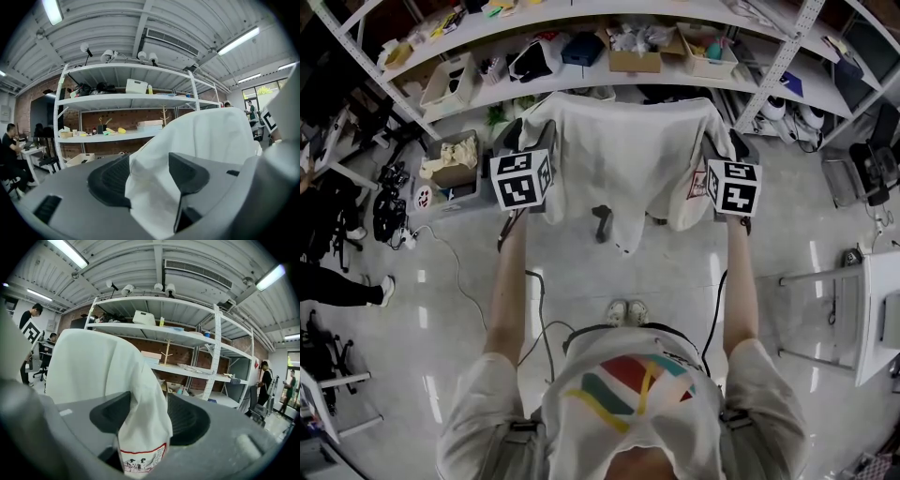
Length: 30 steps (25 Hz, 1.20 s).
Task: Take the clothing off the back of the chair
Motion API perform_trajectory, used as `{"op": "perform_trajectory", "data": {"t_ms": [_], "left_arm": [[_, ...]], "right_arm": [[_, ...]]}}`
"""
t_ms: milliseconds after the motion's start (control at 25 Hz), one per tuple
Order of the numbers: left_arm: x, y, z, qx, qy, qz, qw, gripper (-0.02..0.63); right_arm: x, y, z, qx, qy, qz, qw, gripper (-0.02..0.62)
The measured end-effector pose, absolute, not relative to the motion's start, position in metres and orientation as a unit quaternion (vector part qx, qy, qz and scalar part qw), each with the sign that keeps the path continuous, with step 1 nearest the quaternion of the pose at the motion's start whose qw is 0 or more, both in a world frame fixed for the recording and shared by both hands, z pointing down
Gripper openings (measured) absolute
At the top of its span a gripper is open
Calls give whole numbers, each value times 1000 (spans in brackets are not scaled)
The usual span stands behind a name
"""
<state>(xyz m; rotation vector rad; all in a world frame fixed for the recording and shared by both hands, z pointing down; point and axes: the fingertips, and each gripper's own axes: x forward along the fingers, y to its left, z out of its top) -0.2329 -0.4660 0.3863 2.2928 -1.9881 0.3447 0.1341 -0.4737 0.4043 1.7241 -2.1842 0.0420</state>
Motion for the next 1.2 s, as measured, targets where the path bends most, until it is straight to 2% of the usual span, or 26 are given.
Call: {"op": "perform_trajectory", "data": {"t_ms": [240,360,520,600,840,1200], "left_arm": [[-229,-478,389,758,-639,121,61,248],[-231,-481,392,756,-638,127,69,236],[-237,-482,400,737,-655,158,57,70],[-236,-480,403,731,-659,170,49,31],[-232,-481,405,728,-662,170,54,17],[-236,-475,403,720,-673,158,56,15]], "right_arm": [[124,-487,407,592,-786,19,178,243],[122,-491,409,592,-787,31,171,168],[122,-494,409,602,-778,41,172,120],[121,-494,410,603,-776,40,178,103],[120,-495,412,608,-773,10,181,28],[118,-495,412,614,-766,-1,189,12]]}}
